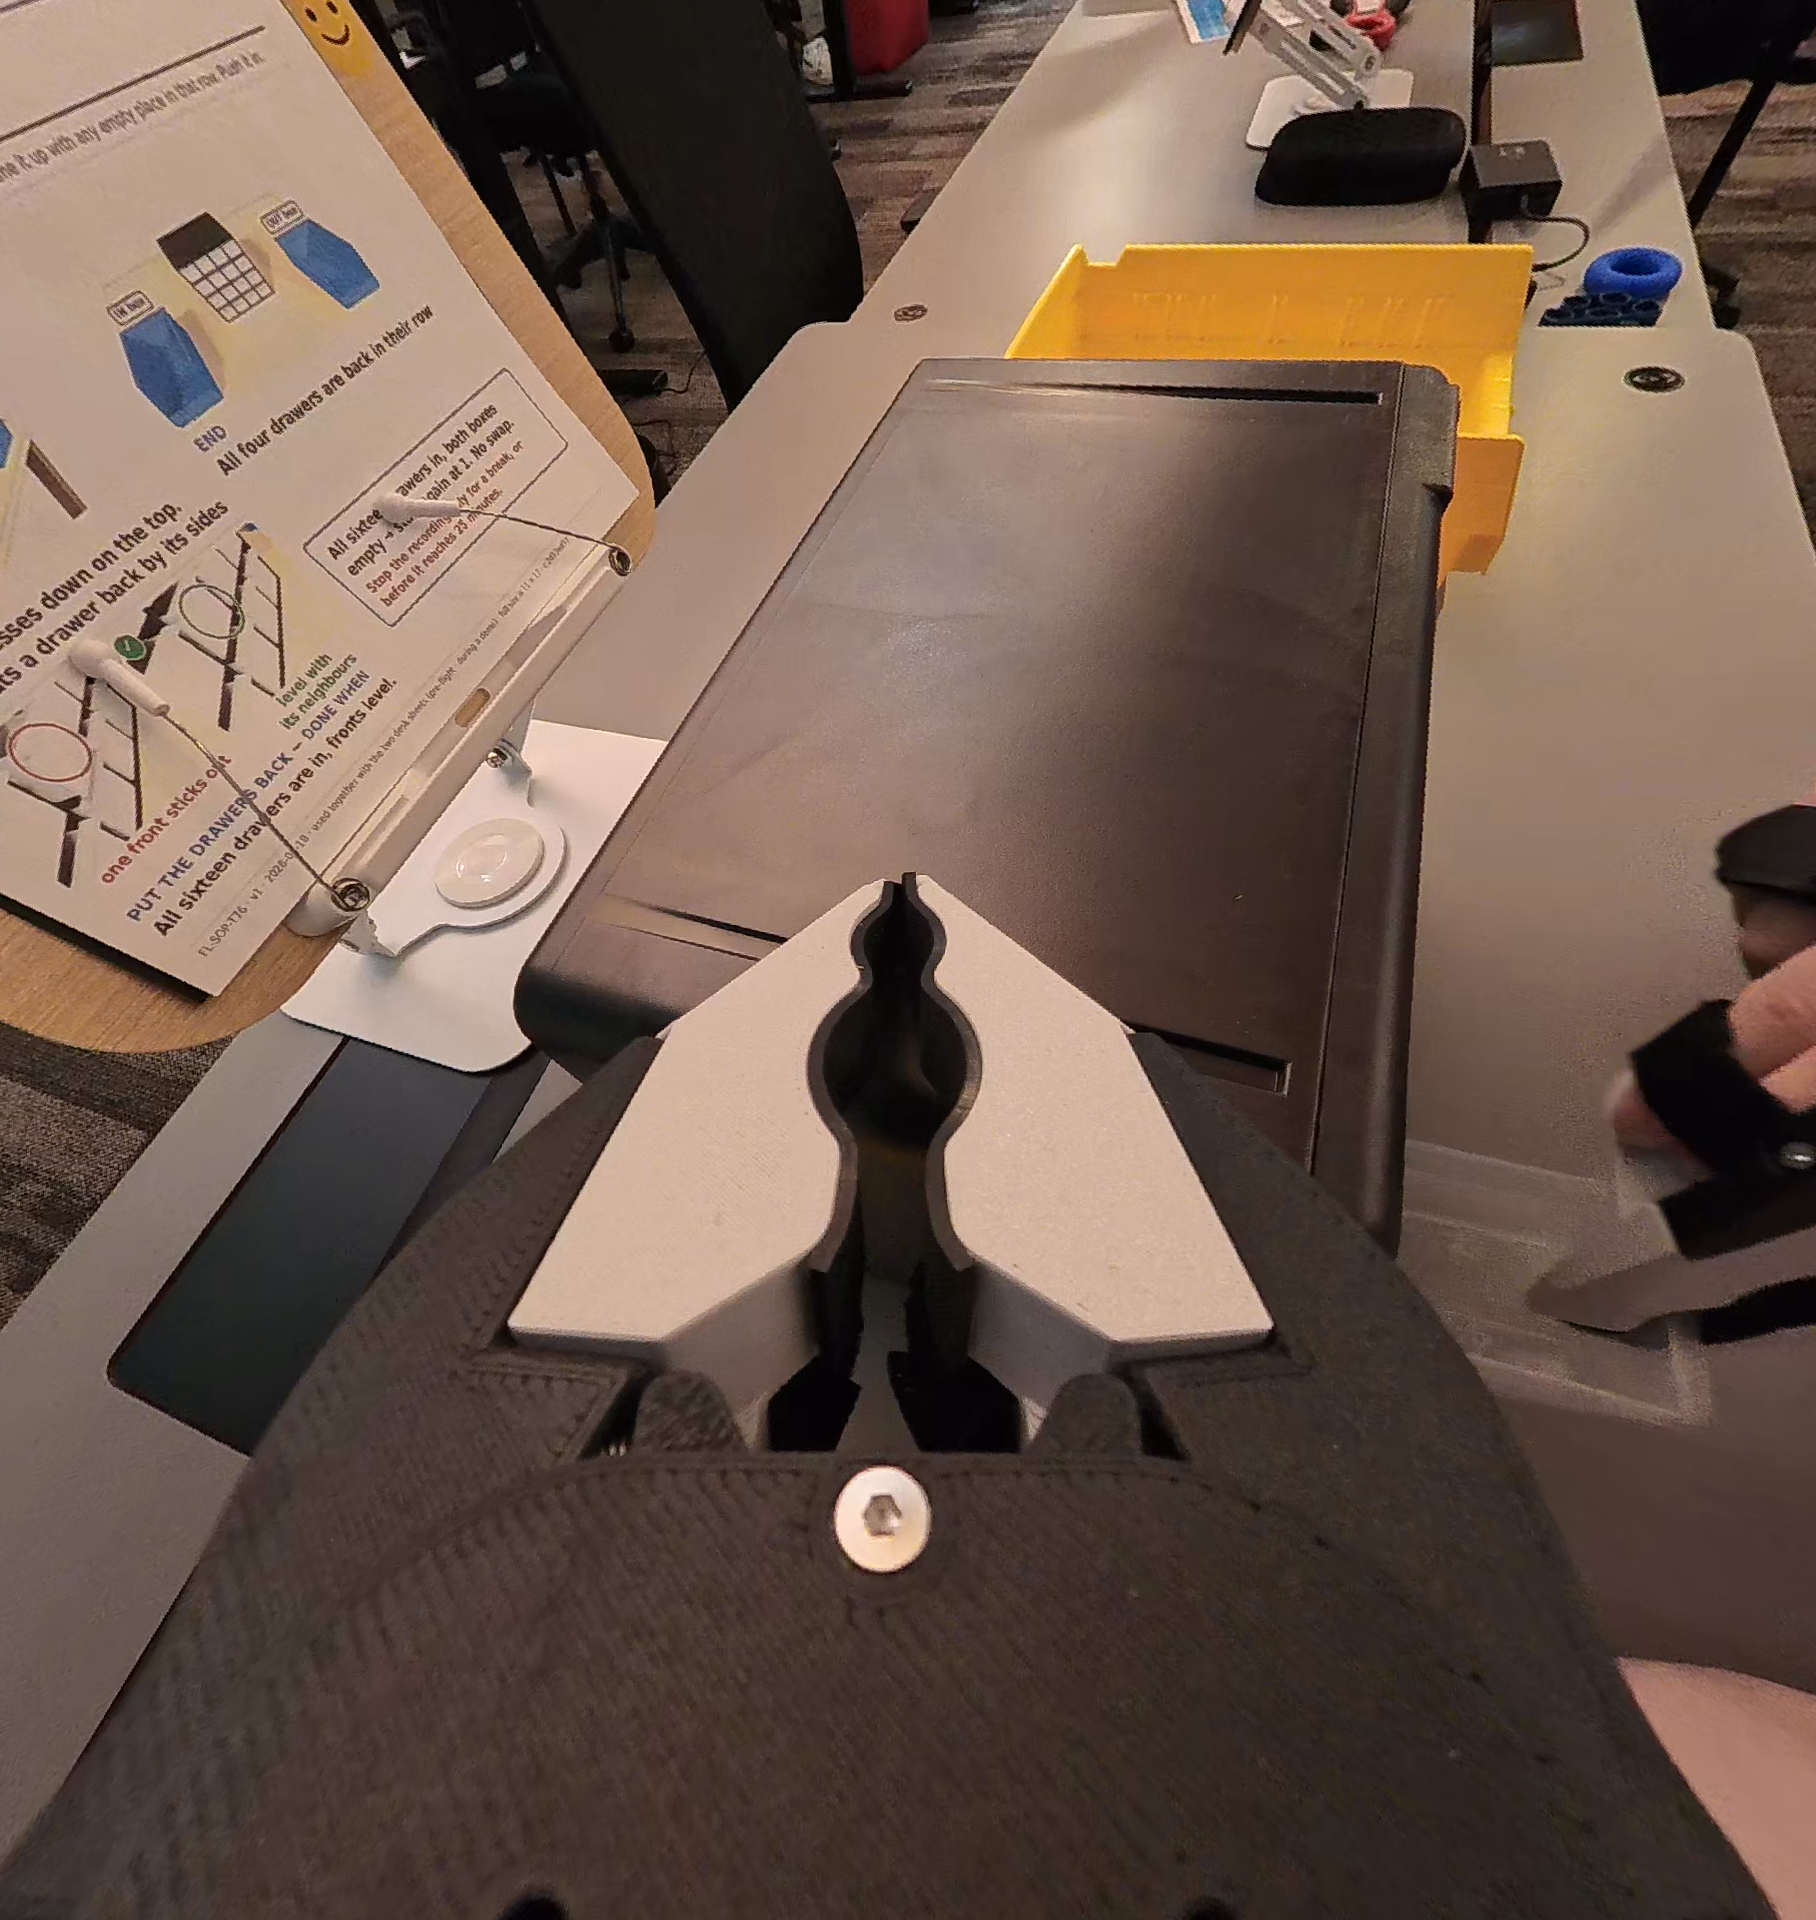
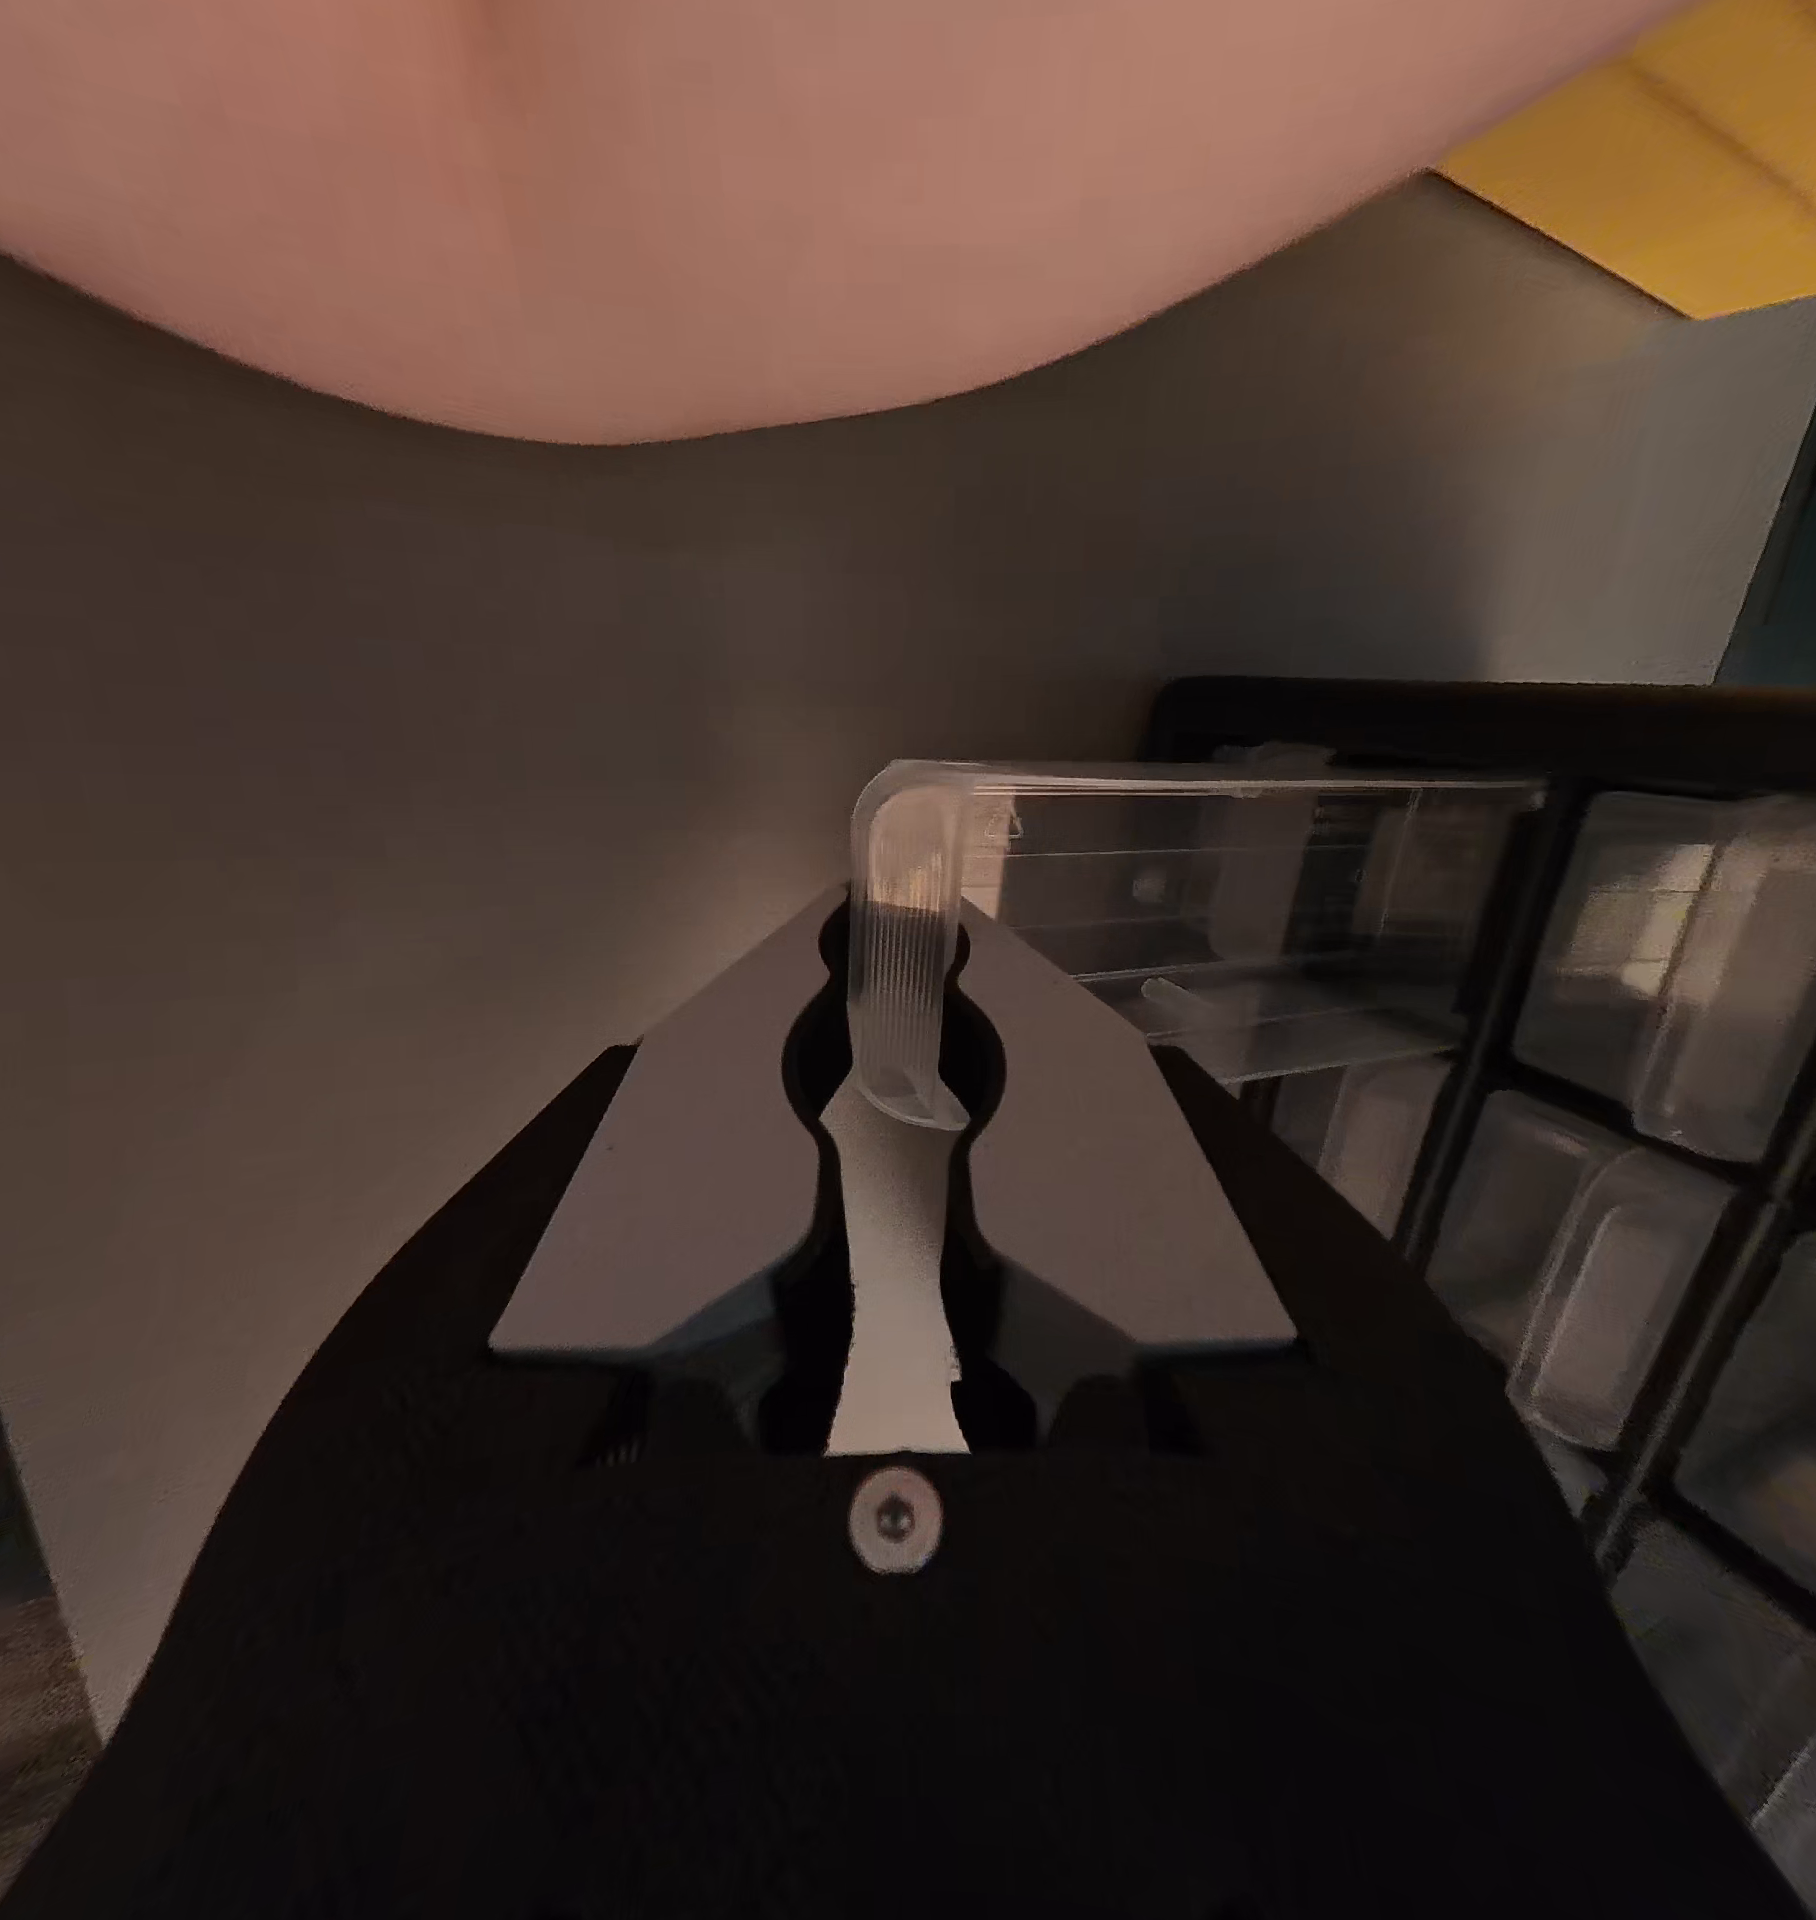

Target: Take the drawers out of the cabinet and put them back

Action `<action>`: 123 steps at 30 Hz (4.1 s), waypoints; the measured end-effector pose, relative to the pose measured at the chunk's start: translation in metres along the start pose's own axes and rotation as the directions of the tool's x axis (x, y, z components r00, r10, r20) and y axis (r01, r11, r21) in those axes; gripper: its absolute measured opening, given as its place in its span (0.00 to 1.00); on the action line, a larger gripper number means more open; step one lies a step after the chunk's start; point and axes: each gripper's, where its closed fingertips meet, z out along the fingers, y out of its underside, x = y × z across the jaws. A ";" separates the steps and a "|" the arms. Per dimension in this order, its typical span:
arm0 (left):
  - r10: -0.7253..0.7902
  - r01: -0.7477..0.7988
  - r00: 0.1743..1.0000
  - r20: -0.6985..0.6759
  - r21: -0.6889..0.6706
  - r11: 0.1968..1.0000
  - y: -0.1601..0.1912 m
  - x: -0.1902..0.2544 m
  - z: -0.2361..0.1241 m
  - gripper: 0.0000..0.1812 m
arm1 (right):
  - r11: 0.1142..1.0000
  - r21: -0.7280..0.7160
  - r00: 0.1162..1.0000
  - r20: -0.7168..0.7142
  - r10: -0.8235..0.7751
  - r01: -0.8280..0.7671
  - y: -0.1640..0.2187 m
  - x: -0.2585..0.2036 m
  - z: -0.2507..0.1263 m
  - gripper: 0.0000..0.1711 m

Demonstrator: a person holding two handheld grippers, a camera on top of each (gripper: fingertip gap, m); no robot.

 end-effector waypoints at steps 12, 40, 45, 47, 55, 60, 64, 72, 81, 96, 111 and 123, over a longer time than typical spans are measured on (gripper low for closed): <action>0.003 -0.003 0.999 -0.048 0.015 1.000 0.000 0.008 -0.002 0.00 | 1.000 -0.007 0.999 -0.042 -0.014 0.014 0.003 -0.019 -0.004 0.05; -0.018 0.020 0.998 -0.062 0.026 0.999 -0.001 0.007 -0.001 0.00 | 0.963 0.074 0.963 0.102 0.251 -0.259 0.028 -0.067 -0.074 0.05; -0.019 0.021 0.998 -0.059 0.025 0.999 0.000 0.007 -0.002 0.00 | 0.935 0.024 0.935 0.023 0.353 -0.354 0.079 -0.077 -0.099 0.05; -0.017 0.019 0.998 -0.056 0.024 1.000 0.000 0.007 -0.002 0.00 | 0.920 0.003 0.920 0.004 0.392 -0.392 0.103 -0.081 -0.111 0.05; -0.015 0.015 0.999 -0.037 0.009 1.000 0.000 0.006 -0.002 0.00 | 0.817 -0.047 0.810 -0.172 0.560 -0.575 0.212 -0.048 -0.175 0.05; -0.023 0.023 0.999 -0.036 0.010 1.000 0.000 0.007 -0.002 0.00 | 0.695 -0.005 0.668 -0.282 0.689 -0.719 0.285 0.015 -0.213 0.05; -0.020 0.020 1.000 -0.023 -0.001 1.000 0.000 0.006 -0.002 0.00 | 0.471 0.039 0.450 -0.240 0.860 -0.881 0.349 0.068 -0.202 0.05; -0.019 0.019 1.000 -0.011 -0.011 1.000 0.000 0.006 -0.001 0.00 | 0.013 0.010 0.012 -0.080 0.997 -1.000 0.433 0.122 -0.111 0.05; -0.017 0.017 1.000 -0.008 -0.016 1.000 0.000 0.007 -0.001 0.00 | -0.138 0.038 -0.140 -0.042 0.989 -0.990 0.474 0.157 -0.069 0.05; -0.015 0.015 1.000 0.005 -0.027 1.000 0.000 0.007 -0.001 0.00 | -0.084 -0.122 -0.050 -0.259 0.965 -0.989 0.494 0.169 -0.020 0.06; -0.023 0.023 1.000 -0.009 -0.016 1.000 0.000 0.007 -0.001 0.00 | -0.063 -0.171 -0.015 -0.270 0.963 -0.983 0.498 0.155 -0.006 0.15; -0.022 0.021 1.000 -0.010 -0.016 1.000 0.000 0.007 -0.001 0.00 | -0.085 -0.097 -0.068 -0.166 0.984 -0.992 0.494 0.166 -0.058 0.16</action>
